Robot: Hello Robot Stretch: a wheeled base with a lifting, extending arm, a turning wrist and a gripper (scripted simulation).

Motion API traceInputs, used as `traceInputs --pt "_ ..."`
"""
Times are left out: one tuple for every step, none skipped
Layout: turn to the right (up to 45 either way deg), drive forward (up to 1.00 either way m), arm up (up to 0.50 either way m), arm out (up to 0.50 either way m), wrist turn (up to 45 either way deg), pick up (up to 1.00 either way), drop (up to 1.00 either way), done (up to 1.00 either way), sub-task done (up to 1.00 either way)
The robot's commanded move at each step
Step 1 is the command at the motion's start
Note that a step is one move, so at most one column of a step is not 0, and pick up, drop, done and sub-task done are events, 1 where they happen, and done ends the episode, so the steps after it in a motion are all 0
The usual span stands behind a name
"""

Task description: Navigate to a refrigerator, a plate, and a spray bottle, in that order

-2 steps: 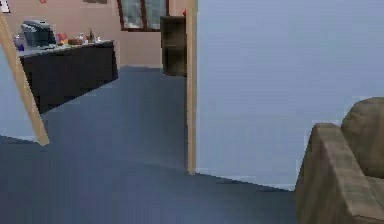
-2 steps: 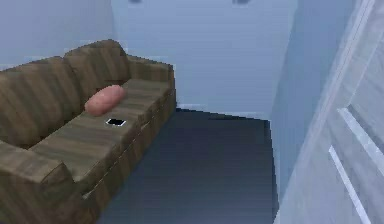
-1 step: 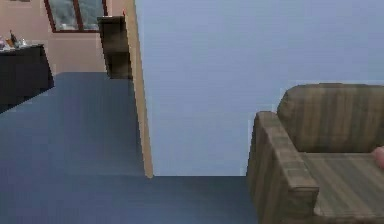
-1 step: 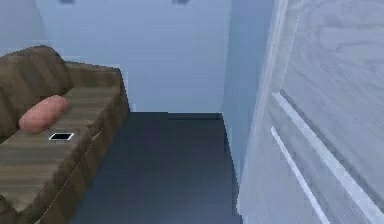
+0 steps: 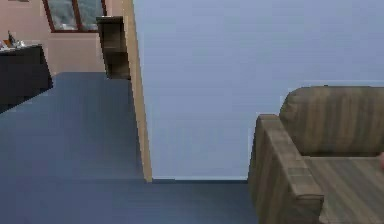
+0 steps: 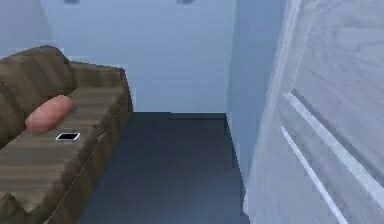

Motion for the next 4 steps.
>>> traceInputs --pt "-6.0 0.00 0.00 0.00 0.0 0.00 0.00 0.00 0.00" --pt "0.0 0.70 0.00 0.00 0.0 0.00 0.00 0.00 0.00" --pt "-36.0 0.00 0.00 0.00 0.0 0.00 0.00 0.00 0.00" --pt "0.0 0.35 0.00 0.00 0.0 0.00 0.00 0.00 0.00"
